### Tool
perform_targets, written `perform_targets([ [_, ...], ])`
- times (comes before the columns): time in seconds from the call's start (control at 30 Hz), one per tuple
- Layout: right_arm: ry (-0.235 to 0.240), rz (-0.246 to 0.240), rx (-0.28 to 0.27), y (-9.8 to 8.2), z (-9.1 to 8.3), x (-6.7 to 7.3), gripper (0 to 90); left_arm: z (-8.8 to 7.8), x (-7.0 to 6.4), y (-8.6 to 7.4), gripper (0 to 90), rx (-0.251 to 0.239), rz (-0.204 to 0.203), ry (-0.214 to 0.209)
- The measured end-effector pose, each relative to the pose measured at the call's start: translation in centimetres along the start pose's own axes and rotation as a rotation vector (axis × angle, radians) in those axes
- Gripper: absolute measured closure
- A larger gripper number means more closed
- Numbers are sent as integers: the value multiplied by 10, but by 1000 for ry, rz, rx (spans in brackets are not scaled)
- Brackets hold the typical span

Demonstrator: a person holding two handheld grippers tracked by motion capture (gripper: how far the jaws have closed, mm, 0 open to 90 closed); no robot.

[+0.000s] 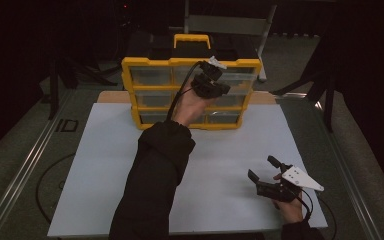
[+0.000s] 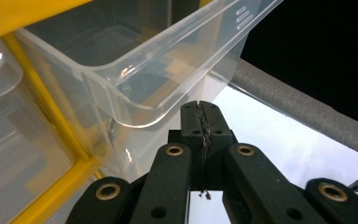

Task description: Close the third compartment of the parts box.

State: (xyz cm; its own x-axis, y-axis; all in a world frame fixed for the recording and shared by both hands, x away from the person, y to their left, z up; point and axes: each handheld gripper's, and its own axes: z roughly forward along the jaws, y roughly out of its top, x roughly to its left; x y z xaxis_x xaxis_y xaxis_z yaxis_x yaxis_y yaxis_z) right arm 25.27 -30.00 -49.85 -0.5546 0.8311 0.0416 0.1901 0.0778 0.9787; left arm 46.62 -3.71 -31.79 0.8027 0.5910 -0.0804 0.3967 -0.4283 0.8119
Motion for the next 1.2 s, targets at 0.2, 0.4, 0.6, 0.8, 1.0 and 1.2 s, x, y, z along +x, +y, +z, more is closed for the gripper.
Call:
perform_targets([
  [0.2, -1, 0, 0, 0, 0, 1, 95, 1, 1, -1, 900, -4, -6, 7],
  [0.4, -2, 0, 0, 0, 0, 1, 95, 3, 3, -4, 900, -11, -14, 24],
  [0.6, -3, -2, -5, 1, -2, 1, 95, 4, 6, -7, 900, -25, -33, 41],
  [0.8, -1, -5, -3, 1, -1, 1, 96, 5, 9, -10, 900, -28, -36, 66],
  [1.0, -2, -5, -2, 0, -1, 1, 96, 9, 13, -11, 900, -29, -56, 132],
  [1.2, -3, -5, -1, 0, -1, 0, 96, 12, 14, -14, 900, -44, -64, 153],
])
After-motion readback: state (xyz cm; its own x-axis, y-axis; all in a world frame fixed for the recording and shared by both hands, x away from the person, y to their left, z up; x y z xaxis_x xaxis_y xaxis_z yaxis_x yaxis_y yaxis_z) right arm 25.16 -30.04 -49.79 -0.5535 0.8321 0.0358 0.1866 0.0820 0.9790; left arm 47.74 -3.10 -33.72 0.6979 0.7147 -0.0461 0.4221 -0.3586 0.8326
